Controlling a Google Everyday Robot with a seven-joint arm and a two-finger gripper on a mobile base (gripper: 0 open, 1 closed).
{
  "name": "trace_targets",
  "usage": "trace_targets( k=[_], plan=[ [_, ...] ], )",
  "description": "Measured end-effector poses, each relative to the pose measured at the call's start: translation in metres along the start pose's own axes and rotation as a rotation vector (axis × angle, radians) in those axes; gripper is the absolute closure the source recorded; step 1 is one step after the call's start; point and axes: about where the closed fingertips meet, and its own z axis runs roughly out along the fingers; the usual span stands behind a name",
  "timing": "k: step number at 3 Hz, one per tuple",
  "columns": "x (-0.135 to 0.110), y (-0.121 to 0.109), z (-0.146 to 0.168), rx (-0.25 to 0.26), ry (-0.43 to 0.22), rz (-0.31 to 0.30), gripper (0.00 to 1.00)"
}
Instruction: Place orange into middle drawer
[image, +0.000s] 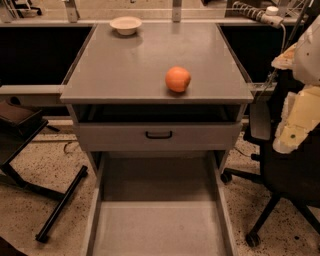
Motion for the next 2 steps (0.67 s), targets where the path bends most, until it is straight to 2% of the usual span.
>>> trace_targets(
  k=[1,2],
  plan=[
    [-0.004,-0.003,0.002,0.014,-0.003,-0.008,0.0],
    [-0.019,-0.025,0.027,0.058,0.012,-0.04,0.0]
  ],
)
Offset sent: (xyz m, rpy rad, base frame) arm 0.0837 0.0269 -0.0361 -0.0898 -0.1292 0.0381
